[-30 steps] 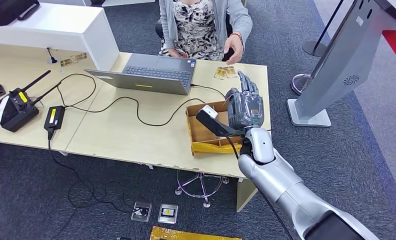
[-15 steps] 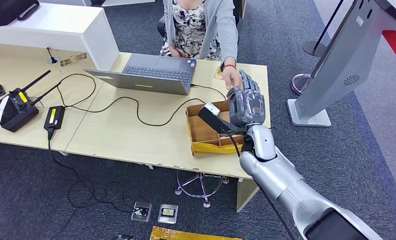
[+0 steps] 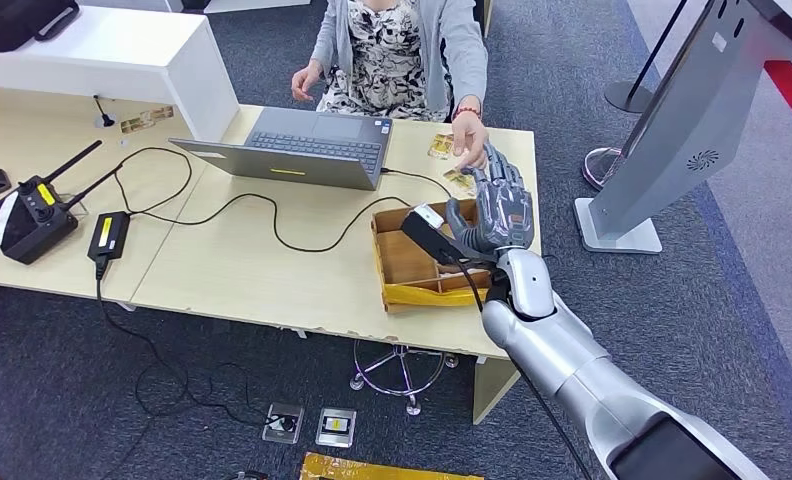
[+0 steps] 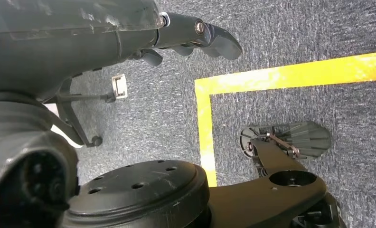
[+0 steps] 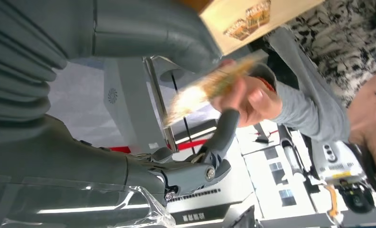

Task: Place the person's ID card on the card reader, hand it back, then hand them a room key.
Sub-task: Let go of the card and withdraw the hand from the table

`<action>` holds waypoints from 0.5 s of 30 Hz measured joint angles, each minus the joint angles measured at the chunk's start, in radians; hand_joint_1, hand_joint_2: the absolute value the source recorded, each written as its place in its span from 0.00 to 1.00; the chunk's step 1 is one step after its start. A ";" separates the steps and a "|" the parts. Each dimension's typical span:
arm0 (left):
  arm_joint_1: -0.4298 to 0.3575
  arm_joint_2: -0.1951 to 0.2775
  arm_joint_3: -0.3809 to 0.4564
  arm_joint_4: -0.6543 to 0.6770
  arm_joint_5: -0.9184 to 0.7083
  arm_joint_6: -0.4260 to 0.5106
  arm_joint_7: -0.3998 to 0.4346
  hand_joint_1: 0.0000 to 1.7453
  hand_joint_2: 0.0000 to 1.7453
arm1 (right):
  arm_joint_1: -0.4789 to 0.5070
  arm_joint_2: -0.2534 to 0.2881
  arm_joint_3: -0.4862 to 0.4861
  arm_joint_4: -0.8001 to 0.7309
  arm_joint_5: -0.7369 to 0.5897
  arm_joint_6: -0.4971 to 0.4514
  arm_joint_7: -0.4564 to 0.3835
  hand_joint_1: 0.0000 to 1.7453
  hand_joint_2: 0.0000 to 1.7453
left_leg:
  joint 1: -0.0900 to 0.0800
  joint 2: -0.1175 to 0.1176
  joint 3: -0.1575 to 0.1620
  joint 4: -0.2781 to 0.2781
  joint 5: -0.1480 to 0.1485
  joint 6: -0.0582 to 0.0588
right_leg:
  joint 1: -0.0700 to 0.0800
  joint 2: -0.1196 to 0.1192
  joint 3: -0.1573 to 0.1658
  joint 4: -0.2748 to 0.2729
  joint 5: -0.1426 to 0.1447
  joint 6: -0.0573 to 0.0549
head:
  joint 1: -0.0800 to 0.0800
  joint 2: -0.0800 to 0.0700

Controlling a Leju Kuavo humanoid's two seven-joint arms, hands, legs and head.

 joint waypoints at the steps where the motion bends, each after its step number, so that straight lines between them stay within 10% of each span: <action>1: 0.000 0.000 0.000 0.000 0.000 -0.002 0.000 0.00 0.00 | 0.000 0.000 0.000 0.003 -0.005 0.004 0.001 0.00 0.00 | 0.000 0.000 0.000 0.000 0.000 0.000 | 0.000 0.000 0.000 0.000 0.000 0.000 | 0.000 0.000; 15: 0.003 0.000 -0.002 0.000 0.033 0.057 -0.028 0.00 0.00 | -0.080 -0.117 -0.069 0.033 -0.082 0.128 0.119 0.00 0.00 | -0.001 -0.001 0.000 0.001 0.000 0.000 | -0.001 -0.001 -0.001 0.000 0.000 0.000 | 0.000 0.000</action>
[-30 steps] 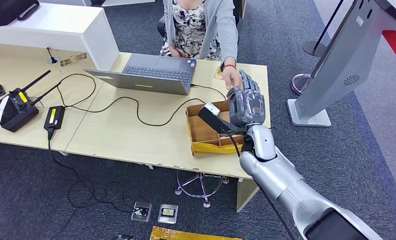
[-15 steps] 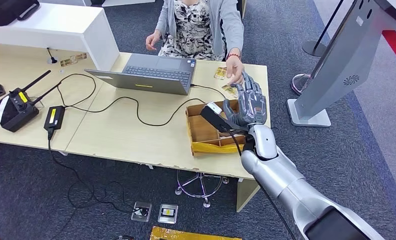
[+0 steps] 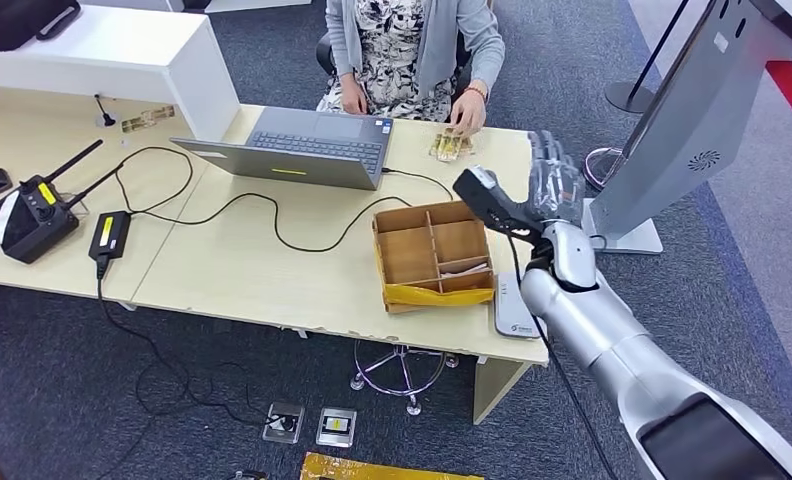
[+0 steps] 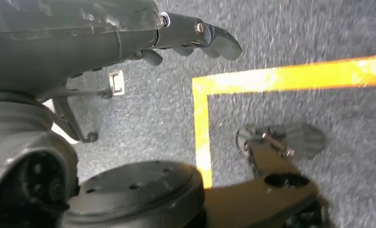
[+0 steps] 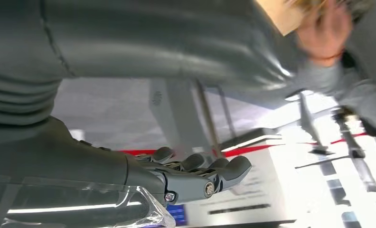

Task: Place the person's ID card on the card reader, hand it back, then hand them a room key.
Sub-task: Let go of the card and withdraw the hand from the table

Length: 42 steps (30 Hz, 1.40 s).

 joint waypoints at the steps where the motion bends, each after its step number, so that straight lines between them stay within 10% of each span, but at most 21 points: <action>1: 0.002 0.000 0.000 0.000 0.003 0.019 -0.006 0.00 0.00 | -0.006 -0.025 -0.010 0.008 0.003 0.021 0.025 0.00 0.00 | 0.000 0.000 0.000 0.000 0.000 0.000 | 0.000 0.000 0.000 0.000 0.000 0.000 | 0.000 0.000; 10: 0.038 0.001 0.016 0.000 0.134 -0.020 -0.033 0.00 0.00 | 0.033 -0.282 -0.120 0.153 -0.160 0.119 0.258 0.00 0.00 | 0.000 -0.005 -0.001 0.000 -0.002 0.003 | 0.000 -0.007 0.002 -0.004 -0.001 0.001 | 0.000 0.000; 13: 0.050 0.001 0.039 0.001 0.194 -0.023 -0.040 0.00 0.00 | 0.104 -0.351 -0.178 0.207 -0.262 0.121 0.235 0.00 0.75 | 0.000 -0.003 -0.001 0.000 -0.004 0.003 | 0.000 -0.004 0.002 -0.005 -0.001 0.001 | 0.000 0.000; 14: 0.050 0.001 0.050 0.001 0.218 -0.021 -0.049 0.00 0.25 | 0.131 -0.365 -0.197 0.224 -0.295 0.120 0.226 0.00 1.00 | 0.000 -0.002 -0.001 0.000 -0.005 0.003 | 0.000 -0.003 0.001 -0.005 -0.001 0.001 | 0.000 0.000; 17: 0.051 0.001 0.092 0.001 0.286 -0.021 -0.096 0.00 1.00 | 0.227 -0.388 -0.261 0.274 -0.419 0.107 0.177 0.00 1.00 | 0.002 -0.002 0.000 0.000 -0.006 0.003 | 0.002 -0.004 0.002 -0.005 -0.002 0.001 | 0.000 0.000; 29: 0.064 -0.001 0.229 0.000 0.298 -0.030 -0.216 0.00 1.00 | 0.666 -0.292 -0.639 0.411 -0.898 0.113 -0.136 0.00 1.00 | 0.005 -0.009 -0.001 -0.001 -0.009 0.000 | 0.005 -0.011 0.006 -0.005 -0.008 -0.001 | 0.000 0.000; 41: 0.119 -0.018 0.426 -0.024 -0.019 -0.085 -0.174 0.00 1.00 | 0.830 -0.152 -0.826 0.430 -0.870 0.186 -0.205 0.00 1.00 | 0.006 -0.004 0.001 -0.001 -0.010 -0.001 | 0.006 -0.006 0.006 -0.005 -0.009 -0.002 | 0.000 0.000; 42: 0.124 -0.019 0.443 -0.027 -0.044 -0.091 -0.171 0.00 1.00 | 0.837 -0.146 -0.830 0.430 -0.863 0.193 -0.208 0.00 0.75 | 0.006 -0.004 0.001 -0.001 -0.010 -0.001 | 0.006 -0.005 0.006 -0.005 -0.009 -0.002 | 0.000 0.000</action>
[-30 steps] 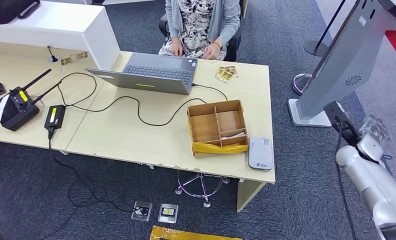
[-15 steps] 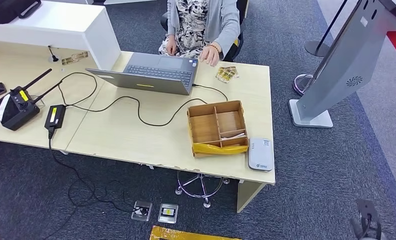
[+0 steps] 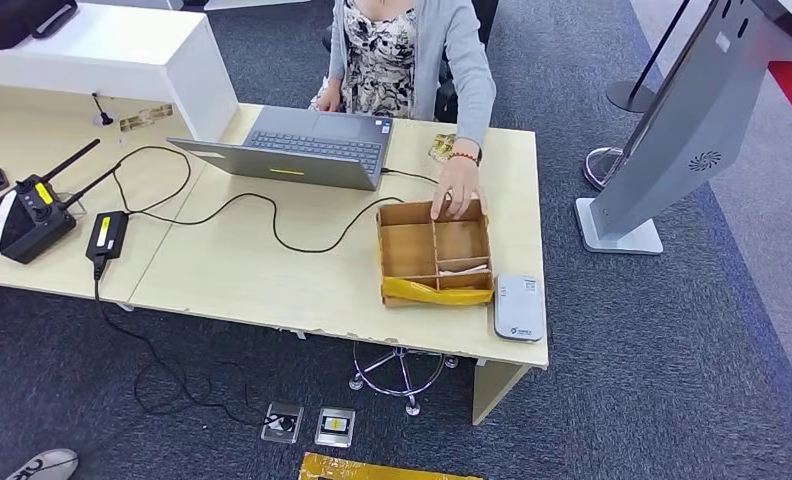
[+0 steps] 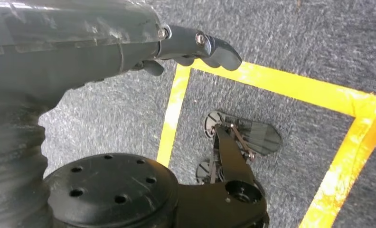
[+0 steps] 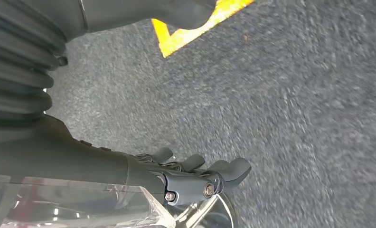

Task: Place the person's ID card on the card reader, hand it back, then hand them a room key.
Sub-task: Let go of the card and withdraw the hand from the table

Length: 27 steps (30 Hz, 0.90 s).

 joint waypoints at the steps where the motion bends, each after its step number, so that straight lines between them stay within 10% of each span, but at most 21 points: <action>1: 0.005 -0.001 0.017 -0.003 -0.027 -0.006 0.004 0.00 1.00 | 0.006 0.006 -0.004 0.000 0.007 0.007 -0.003 0.00 0.50 | 0.000 0.000 0.000 0.000 0.000 0.000 | 0.000 0.000 0.000 0.000 0.000 0.000 | 0.000 0.000; 2: 0.010 -0.003 0.036 -0.007 -0.056 -0.012 0.007 0.00 1.00 | 0.012 0.014 -0.008 0.000 0.015 0.014 -0.006 0.00 0.25 | 0.000 0.001 0.000 0.000 0.000 0.000 | 0.000 0.001 0.000 0.000 0.000 0.000 | 0.000 0.000; 3: 0.016 -0.005 0.058 -0.012 -0.087 -0.019 0.010 0.00 0.75 | 0.020 0.023 -0.012 0.000 0.022 0.023 -0.009 0.00 0.00 | 0.000 0.001 0.000 0.000 0.000 0.000 | 0.000 0.001 0.000 0.000 0.000 0.000 | 0.000 0.000; 6: 0.034 -0.007 0.123 -0.025 -0.173 -0.037 0.021 0.00 0.00 | 0.041 0.048 -0.018 -0.001 0.044 0.045 -0.017 0.00 0.00 | 0.000 0.001 0.000 0.000 0.000 0.000 | 0.000 0.001 0.000 0.000 0.000 0.000 | 0.000 0.000; 27: 0.144 -0.027 0.537 -0.113 -0.735 -0.159 0.090 0.00 0.00 | 0.158 0.186 -0.016 -0.092 0.183 0.189 -0.073 0.00 0.00 | 0.000 0.001 0.000 0.000 0.000 0.000 | 0.000 0.001 0.000 0.000 -0.001 -0.001 | 0.000 0.000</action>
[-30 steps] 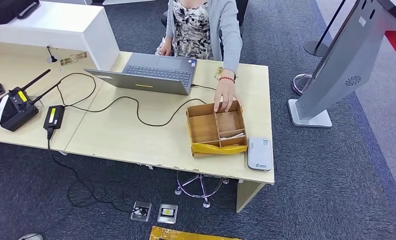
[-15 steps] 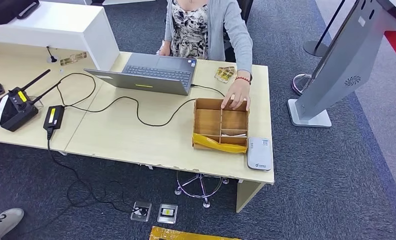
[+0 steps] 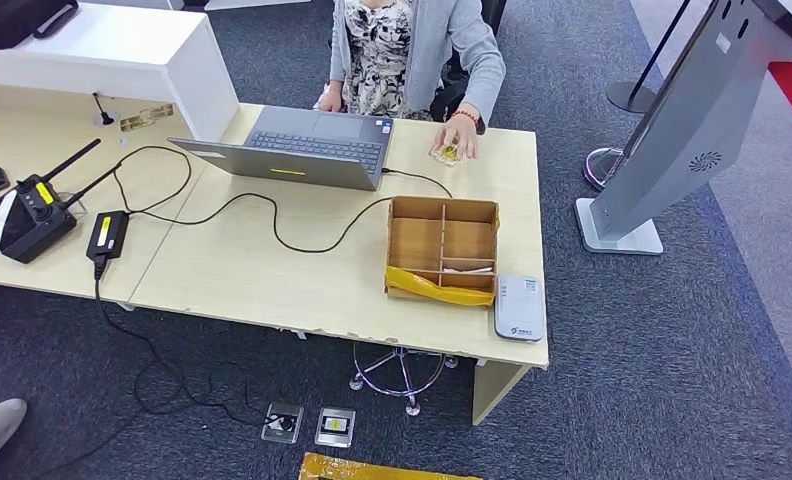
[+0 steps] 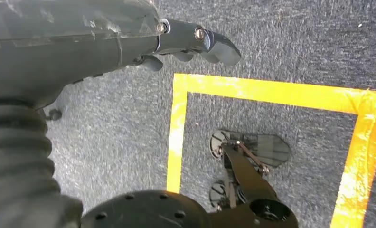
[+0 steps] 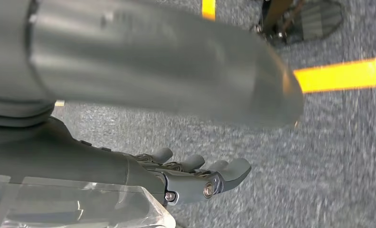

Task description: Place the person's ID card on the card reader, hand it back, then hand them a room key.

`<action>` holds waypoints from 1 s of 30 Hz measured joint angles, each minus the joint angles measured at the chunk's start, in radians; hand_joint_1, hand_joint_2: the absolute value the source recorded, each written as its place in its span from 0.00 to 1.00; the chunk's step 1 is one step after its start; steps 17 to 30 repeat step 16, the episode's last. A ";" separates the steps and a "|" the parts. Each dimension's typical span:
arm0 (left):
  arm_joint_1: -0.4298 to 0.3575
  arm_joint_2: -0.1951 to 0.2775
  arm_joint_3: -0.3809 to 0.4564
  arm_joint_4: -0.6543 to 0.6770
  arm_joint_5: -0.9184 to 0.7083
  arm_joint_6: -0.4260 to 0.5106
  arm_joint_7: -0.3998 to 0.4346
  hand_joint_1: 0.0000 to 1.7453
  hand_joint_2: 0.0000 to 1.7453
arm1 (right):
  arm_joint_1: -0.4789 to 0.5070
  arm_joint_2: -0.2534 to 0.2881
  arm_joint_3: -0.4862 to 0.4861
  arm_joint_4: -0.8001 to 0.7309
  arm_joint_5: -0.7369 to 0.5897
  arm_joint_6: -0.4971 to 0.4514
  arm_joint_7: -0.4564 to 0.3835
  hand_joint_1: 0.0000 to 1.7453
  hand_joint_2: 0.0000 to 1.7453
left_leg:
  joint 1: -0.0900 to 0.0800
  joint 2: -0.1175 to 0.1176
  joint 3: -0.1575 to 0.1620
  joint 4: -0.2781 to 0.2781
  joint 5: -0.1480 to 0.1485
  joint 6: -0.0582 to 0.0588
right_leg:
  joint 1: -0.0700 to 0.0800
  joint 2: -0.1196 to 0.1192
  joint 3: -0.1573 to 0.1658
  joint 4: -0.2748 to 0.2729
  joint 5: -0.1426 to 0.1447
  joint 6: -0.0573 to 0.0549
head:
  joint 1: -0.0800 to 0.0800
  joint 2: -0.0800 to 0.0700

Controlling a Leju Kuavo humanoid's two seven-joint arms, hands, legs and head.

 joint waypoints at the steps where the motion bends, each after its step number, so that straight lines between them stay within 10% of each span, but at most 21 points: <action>1: 0.005 -0.001 0.019 -0.004 -0.027 -0.006 0.003 0.00 0.00 | 0.005 0.006 0.000 -0.005 0.007 0.007 -0.003 0.00 0.00 | 0.000 0.000 0.000 0.000 0.000 0.000 | 0.000 0.000 0.000 0.000 0.000 0.000 | 0.000 0.000; 30: 0.030 -0.008 0.176 -0.030 -0.155 -0.034 0.021 0.00 0.00 | 0.032 0.042 0.000 -0.044 0.039 0.040 -0.017 0.00 0.00 | 0.000 0.000 0.000 0.000 0.000 0.000 | 0.000 0.000 0.000 0.000 0.000 0.000 | 0.000 0.000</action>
